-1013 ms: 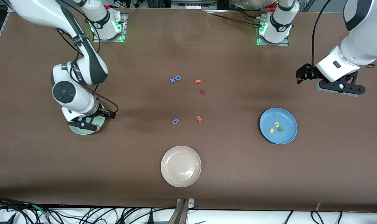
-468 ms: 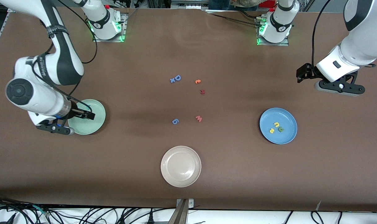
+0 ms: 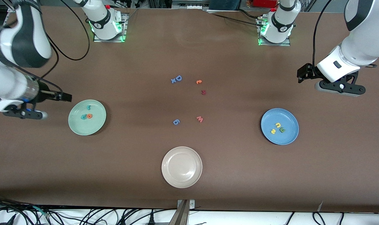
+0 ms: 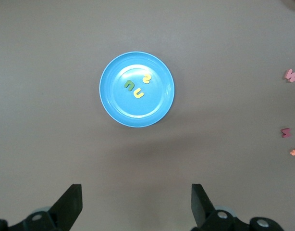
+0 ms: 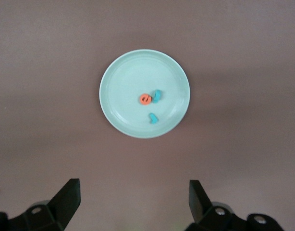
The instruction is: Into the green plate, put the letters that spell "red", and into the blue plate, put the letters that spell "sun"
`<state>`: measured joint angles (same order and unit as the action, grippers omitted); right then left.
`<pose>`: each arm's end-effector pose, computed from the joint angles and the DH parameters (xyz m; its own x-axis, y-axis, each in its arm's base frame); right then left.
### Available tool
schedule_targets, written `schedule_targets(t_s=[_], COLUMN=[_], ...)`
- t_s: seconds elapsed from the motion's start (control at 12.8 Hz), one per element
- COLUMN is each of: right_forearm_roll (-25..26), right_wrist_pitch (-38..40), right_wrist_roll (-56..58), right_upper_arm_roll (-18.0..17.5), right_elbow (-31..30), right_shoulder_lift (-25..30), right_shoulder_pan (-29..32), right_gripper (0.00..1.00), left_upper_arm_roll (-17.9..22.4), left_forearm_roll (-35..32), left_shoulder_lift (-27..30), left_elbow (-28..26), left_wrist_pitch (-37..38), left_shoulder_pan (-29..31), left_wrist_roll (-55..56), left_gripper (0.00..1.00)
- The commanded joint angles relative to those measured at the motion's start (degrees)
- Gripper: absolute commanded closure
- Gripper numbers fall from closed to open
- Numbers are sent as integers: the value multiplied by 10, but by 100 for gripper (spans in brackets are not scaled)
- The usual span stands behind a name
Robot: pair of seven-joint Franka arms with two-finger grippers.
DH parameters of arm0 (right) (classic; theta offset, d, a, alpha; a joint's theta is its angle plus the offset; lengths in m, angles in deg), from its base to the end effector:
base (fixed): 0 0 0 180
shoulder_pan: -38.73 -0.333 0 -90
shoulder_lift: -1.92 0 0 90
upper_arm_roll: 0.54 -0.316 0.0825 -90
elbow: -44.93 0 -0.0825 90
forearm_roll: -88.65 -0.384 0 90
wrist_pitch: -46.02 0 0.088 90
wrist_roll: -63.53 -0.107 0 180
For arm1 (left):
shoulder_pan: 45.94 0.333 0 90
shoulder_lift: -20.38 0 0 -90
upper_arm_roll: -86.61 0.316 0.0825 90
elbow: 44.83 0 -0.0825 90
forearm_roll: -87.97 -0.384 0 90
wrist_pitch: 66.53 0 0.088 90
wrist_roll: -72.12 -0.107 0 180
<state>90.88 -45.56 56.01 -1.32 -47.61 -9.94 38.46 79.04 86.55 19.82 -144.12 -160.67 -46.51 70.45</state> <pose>0.6002 0.0063 0.4859 0.9701 -0.1116 -0.2154 -0.1001 -0.9929 0.0636 0.5497 -0.0758 0.5486 0.9801 -0.1715 -0.1001 -0.1744 -0.9845 -0.0202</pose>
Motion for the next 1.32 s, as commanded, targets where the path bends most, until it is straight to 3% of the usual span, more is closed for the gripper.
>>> schedule_targets(t_s=[0.0,0.23,0.55,1.25], right_forearm_roll=[-15,-22,-30,-31], right_wrist_pitch=[81,132,150,92], right_wrist_roll=[29,46,48,50], right_upper_arm_roll=[18,40,41,57], right_elbow=[46,53,50,-11], right_shoulder_lift=[14,43,73,120], right_shoulder_pan=[-6,-10,-10,-27], right_gripper=[0,0,0,0], left_upper_arm_roll=[5,5,4,5], left_forearm_roll=[12,12,9,13], left_shoulder_lift=[-1,-1,-1,-1], left_elbow=[8,8,10,11], left_wrist_pitch=[11,10,10,10], left_shoulder_pan=[-3,-3,-6,-1], left_wrist_roll=[-13,-13,-12,-16], left_gripper=[0,0,0,0])
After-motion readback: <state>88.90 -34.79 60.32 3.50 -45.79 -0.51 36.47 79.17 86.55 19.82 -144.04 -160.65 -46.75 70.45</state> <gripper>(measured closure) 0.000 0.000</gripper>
